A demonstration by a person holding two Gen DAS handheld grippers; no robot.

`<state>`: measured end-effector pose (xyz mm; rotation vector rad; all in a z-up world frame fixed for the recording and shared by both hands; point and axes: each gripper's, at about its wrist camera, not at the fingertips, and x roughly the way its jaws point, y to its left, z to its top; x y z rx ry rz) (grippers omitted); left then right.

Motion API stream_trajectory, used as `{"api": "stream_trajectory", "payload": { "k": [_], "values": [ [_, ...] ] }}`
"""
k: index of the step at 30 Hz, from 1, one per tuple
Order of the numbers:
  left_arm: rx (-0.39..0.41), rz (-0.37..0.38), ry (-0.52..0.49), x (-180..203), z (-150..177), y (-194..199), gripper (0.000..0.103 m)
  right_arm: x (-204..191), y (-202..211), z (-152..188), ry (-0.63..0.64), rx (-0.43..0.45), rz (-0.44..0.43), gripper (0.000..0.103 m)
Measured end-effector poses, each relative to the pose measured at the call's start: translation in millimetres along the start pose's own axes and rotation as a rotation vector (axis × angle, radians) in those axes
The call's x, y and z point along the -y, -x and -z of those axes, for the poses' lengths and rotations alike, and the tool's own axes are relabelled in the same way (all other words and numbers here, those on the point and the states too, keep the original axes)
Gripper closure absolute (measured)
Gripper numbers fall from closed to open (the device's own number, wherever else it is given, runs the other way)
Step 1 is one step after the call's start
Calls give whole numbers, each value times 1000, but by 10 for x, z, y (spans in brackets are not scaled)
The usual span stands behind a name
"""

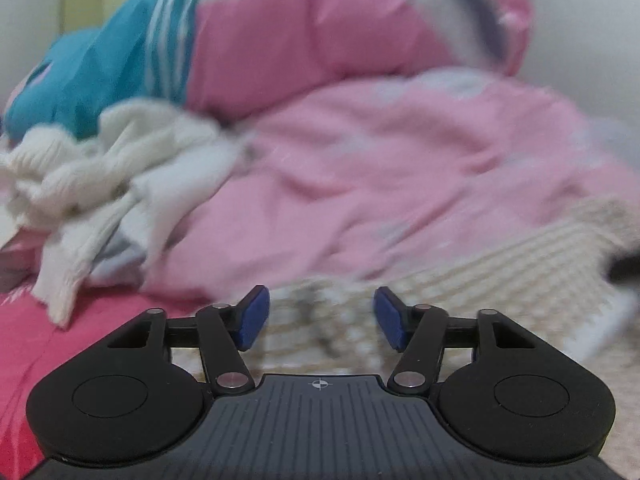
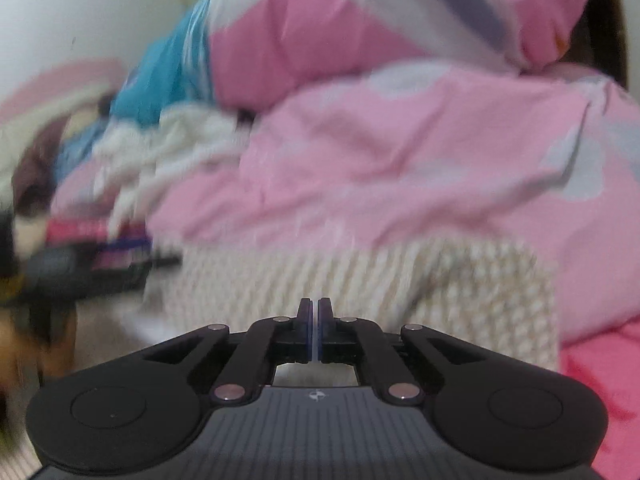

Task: Fold clothes
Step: 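Hold the folded hem with the right gripper while the left gripper hovers above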

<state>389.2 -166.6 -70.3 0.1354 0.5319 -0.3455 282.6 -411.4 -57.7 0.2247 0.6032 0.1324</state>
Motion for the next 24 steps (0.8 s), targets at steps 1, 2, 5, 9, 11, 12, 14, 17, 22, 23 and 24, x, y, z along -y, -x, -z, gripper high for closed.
{"api": "stream_trajectory", "payload": {
  "k": [1, 2, 5, 9, 11, 12, 14, 17, 22, 23, 24],
  "values": [
    [-10, 10, 26, -40, -1, -43, 37, 6, -12, 45, -6, -7, -7, 103],
    [-10, 9, 35, -58, 6, -70, 33, 13, -24, 90, -12, -14, -13, 103],
    [-18, 10, 54, -100, 19, -131, 27, 32, -61, 226, -29, -35, -33, 103],
    [1, 26, 92, -159, 7, 10, 28, 8, -48, 293, -24, -63, -34, 103],
    [60, 51, 100, -158, 8, 251, 28, -49, 42, 238, 13, -67, -19, 103],
    [87, 71, 91, -148, 12, 362, 28, -80, 103, 221, 27, -51, -19, 102],
    [128, 130, -7, -33, 60, 578, 28, -149, 184, 241, 58, -26, -35, 102],
    [87, 108, -257, 312, 240, 648, 28, -238, 57, 408, 128, -89, -5, 103],
    [10, 51, -243, 339, 456, 451, 26, -282, 131, 346, 120, -81, -3, 102],
    [2, 63, -201, 291, 457, 433, 24, -283, 191, 300, 113, -52, -16, 102],
    [-3, 73, -163, 243, 463, 412, 20, -285, 251, 253, 105, -23, -29, 102]
  ]
}}
